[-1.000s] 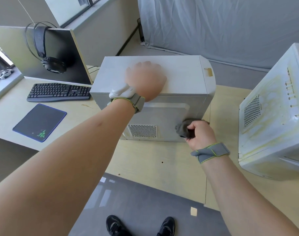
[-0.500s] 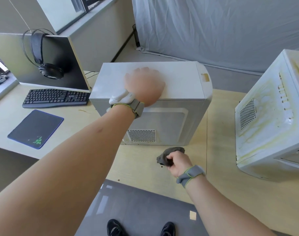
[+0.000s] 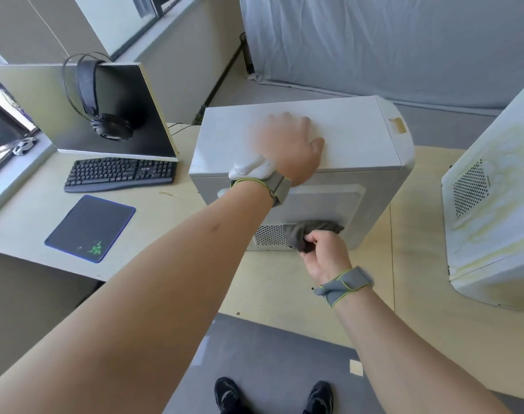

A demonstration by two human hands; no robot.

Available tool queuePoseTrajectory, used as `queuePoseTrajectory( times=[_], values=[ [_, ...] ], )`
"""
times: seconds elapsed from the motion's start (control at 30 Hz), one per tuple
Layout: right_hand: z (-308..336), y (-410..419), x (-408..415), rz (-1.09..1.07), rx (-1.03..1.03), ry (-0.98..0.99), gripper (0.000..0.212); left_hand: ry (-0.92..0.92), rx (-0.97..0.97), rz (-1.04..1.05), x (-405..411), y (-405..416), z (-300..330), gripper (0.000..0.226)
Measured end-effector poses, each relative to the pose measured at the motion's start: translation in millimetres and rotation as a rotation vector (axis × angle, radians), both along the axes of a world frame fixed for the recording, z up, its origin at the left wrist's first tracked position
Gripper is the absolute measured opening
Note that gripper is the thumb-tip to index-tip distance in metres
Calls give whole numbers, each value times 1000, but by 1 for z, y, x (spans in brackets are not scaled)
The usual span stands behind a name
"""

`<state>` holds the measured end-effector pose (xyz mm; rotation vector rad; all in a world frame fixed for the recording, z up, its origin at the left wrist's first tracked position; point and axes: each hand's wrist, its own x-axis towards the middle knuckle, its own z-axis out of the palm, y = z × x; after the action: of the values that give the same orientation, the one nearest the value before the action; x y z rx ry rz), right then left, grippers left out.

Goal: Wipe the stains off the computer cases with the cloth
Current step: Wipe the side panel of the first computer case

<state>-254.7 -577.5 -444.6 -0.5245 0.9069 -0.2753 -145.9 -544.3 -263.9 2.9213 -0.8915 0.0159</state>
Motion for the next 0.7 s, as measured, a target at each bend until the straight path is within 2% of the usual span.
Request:
queuePoseTrajectory(
  times=[0.1, 0.17, 0.23, 0.3, 0.4, 0.47, 0.57, 0.63, 0.7],
  values=[
    [35, -1, -8, 13, -163, -88, 36, 9, 10, -17, 1, 1, 2, 53],
    [49, -3, -15, -10, -169, -144, 34, 28, 18, -24, 3, 1, 4, 54],
    [50, -4, -24, -19, -204, -49, 30, 85, -11, -34, 6, 3, 7, 55],
    [33, -3, -34, 29, -258, 185, 21, 151, -22, -40, 10, 4, 11, 56],
    [-14, 0, -45, 60, -159, 407, 17, 209, 79, -132, 24, 8, 26, 50],
    [-36, 3, -45, 83, -119, 467, 19, 214, 33, -206, 42, 23, 32, 44],
    [-52, 10, -31, 81, -65, 453, 26, 111, -149, -235, 78, 61, 19, 49],
    [-54, 14, -19, 72, -58, 399, 31, 16, -136, -231, 85, 82, 4, 48],
    [-59, 24, 0, 80, -27, 354, 29, 5, -117, -239, 90, 87, -6, 47]
  ],
)
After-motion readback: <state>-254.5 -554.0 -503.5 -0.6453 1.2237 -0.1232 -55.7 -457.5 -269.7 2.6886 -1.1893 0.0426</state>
